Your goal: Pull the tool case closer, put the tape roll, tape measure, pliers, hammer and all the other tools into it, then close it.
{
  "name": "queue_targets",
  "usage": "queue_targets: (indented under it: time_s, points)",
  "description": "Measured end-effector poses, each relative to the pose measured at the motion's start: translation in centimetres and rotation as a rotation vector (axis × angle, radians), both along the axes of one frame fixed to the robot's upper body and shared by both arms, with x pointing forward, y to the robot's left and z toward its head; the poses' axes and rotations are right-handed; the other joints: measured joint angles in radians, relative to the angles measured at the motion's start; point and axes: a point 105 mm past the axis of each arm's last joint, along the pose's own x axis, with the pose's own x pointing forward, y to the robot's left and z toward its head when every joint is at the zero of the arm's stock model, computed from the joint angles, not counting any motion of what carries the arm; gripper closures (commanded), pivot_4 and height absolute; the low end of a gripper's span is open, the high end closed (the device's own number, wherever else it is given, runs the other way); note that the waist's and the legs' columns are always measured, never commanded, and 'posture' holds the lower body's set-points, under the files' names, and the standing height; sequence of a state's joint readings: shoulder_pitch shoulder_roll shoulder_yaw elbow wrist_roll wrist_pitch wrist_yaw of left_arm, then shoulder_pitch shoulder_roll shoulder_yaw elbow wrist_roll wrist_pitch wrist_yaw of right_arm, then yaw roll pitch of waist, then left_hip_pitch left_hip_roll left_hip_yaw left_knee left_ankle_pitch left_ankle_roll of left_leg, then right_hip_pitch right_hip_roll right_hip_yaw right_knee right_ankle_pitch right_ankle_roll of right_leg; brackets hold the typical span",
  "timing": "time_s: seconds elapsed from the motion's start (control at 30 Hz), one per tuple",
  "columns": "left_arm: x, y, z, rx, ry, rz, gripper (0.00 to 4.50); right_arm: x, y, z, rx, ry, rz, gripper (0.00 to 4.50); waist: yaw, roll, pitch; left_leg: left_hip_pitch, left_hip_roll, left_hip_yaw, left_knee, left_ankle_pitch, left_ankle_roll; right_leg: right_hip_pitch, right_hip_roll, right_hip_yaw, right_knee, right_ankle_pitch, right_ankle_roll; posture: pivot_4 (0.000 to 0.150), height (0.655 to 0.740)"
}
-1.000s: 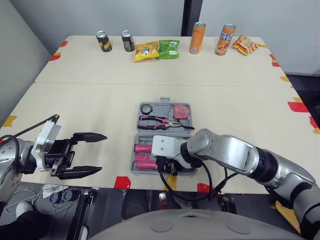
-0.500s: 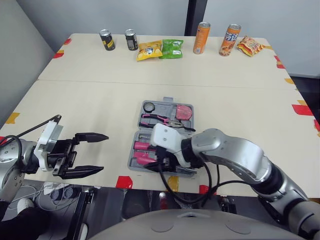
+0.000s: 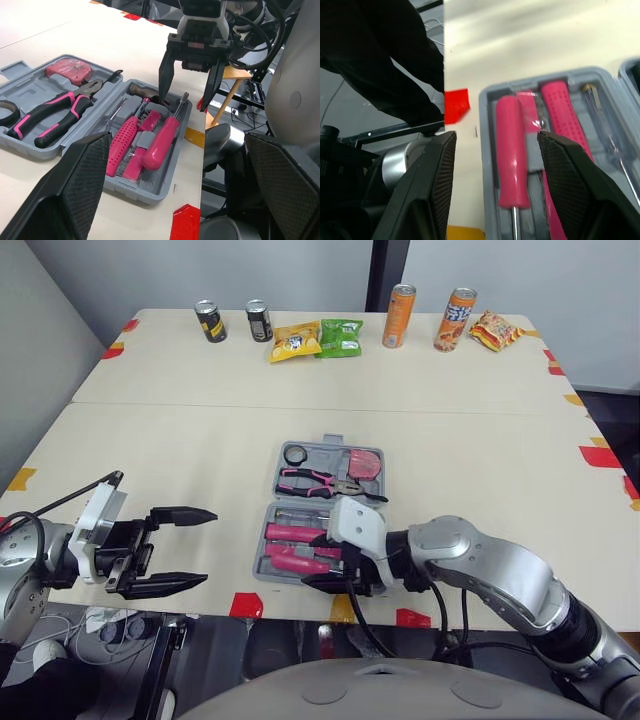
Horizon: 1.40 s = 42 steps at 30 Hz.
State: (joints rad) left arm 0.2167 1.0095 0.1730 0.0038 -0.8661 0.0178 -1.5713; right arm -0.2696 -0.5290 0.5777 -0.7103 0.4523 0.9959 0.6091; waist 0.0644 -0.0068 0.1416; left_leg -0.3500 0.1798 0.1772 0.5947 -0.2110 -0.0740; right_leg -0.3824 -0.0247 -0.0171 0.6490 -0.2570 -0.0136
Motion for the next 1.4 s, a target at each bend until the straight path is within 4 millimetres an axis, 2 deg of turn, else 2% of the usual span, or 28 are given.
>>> queue_targets:
  time_s: [0.17, 0.2, 0.4, 0.43, 0.9, 1.4]
  points:
    - [0.0, 0.0, 0.0, 0.001, -0.003, 0.0, 0.0, 0.1, 0.1, -0.6, -0.012, -0.031, -0.003, 1.78, 0.0, 0.0, 0.0, 0.0, 0.0, 0.0, 0.0, 0.0, 0.0, 0.0, 0.0, 0.0, 0.0, 0.0, 0.0, 0.15, 0.74]
    - [0.0, 0.0, 0.0, 0.001, -0.004, 0.0, 0.0, 0.1, 0.0, -0.7, -0.01, -0.034, -0.007, 2.31, 0.0, 0.0, 0.0, 0.0, 0.0, 0.0, 0.0, 0.0, 0.0, 0.0, 0.0, 0.0, 0.0, 0.0, 0.0, 0.15, 0.74]
    - [0.0, 0.1, 0.0, 0.001, -0.006, 0.002, 0.0, -0.3, 0.1, -1.0, 0.057, -0.041, 0.0, 4.31, 0.0, 0.0, 0.0, 0.0, 0.0, 0.0, 0.0, 0.0, 0.001, 0.0, 0.0, 0.0, 0.0, 0.0, 0.0, 0.15, 0.74]
    - [0.0, 0.1, 0.0, 0.001, -0.006, 0.002, 0.0, -0.5, 0.1, -1.0, 0.071, -0.037, 0.005, 4.46, 0.0, 0.0, 0.0, 0.0, 0.0, 0.0, 0.0, -0.001, 0.002, 0.0, 0.0, 0.0, 0.0, -0.001, -0.001, 0.15, 0.74]
    - [0.0, 0.2, -0.1, 0.004, -0.009, 0.006, 0.0, -0.3, -2.3, -2.5, 0.076, -0.043, -0.033, 4.46, -0.001, -0.001, 0.0, 0.0, 0.0, 0.0, 0.0, -0.003, 0.007, 0.0, 0.0, 0.0, 0.0, -0.004, -0.006, 0.15, 0.74]
    - [0.0, 0.4, -0.1, 0.006, -0.011, 0.014, 0.0, -0.4, -2.1, -2.8, 0.086, -0.039, -0.032, 4.46, 0.0, -0.001, -0.001, 0.0, 0.0, 0.0, 0.001, -0.003, 0.008, 0.001, 0.0, 0.0, 0.0, -0.006, -0.01, 0.15, 0.74]
